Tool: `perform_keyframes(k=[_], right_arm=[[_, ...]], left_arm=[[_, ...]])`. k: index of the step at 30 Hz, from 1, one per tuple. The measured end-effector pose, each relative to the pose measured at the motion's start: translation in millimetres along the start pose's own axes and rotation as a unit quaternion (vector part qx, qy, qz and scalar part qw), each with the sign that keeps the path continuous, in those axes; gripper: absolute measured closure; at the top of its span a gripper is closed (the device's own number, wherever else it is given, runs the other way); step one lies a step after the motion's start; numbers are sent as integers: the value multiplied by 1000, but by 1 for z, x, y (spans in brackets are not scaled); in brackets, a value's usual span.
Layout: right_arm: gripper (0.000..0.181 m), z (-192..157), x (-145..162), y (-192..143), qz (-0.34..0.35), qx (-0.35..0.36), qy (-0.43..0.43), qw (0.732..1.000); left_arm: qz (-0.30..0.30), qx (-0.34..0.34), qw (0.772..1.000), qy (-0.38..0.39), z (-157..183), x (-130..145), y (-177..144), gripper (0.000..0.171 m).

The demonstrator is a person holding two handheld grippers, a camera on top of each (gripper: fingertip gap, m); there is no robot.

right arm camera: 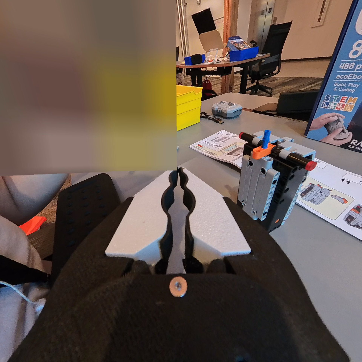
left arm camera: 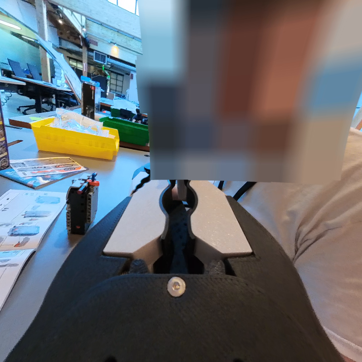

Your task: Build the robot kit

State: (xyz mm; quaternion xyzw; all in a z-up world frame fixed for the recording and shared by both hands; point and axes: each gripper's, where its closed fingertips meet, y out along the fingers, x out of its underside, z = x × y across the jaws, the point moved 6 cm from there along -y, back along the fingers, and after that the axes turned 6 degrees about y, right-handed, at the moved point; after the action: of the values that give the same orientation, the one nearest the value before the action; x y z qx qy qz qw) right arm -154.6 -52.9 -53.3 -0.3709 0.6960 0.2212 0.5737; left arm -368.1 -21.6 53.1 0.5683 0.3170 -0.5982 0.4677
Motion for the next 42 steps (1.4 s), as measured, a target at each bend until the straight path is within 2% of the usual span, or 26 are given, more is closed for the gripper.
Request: perform_keyframes(k=[4,6,7,9,10,11,16,20,26,31,36,39,42], right_arm=[[181,0,1,1,-6,1,-1,1000],[181,1,1,2,-7,2,0,1000],[181,1,2,2,-8,3,1,1000],[181,1,2,2,-9,4,2,1000],[181,2,2,2,-10,4,3,1000],[181,2,2,2,-11,4,4,1000],[181,1,3,4,-17,3,0,1000],[181,2,4,4,-18,3,2,1000],[181,2,4,5,-20,3,2,1000],[181,3,4,5,-20,6,1,1000],[178,2,4,6,-15,16,-22,1000],[173,4,1,3,0,43,-44,998],[162,18,-10,-12,22,118,-96,988]], left_arm=[[-17,-42,999,-1,-8,-3,0,167],[-48,-124,991,-8,-22,-3,-3,167],[-76,-173,982,-11,-30,0,-5,167],[-132,-299,945,-34,-52,8,-15,167],[-156,-334,928,-43,-59,14,-18,166],[-172,-341,923,-47,-62,19,-17,166],[-202,-319,923,-66,-69,43,-6,166],[-201,-308,927,-77,-71,50,-2,166],[-232,-318,917,-65,-74,65,4,166],[-209,-277,935,-68,-72,81,25,166],[-225,-241,944,-10,-67,92,44,166],[-234,-230,945,-12,-64,95,49,166],[-233,-231,945,-6,-59,96,51,166]])
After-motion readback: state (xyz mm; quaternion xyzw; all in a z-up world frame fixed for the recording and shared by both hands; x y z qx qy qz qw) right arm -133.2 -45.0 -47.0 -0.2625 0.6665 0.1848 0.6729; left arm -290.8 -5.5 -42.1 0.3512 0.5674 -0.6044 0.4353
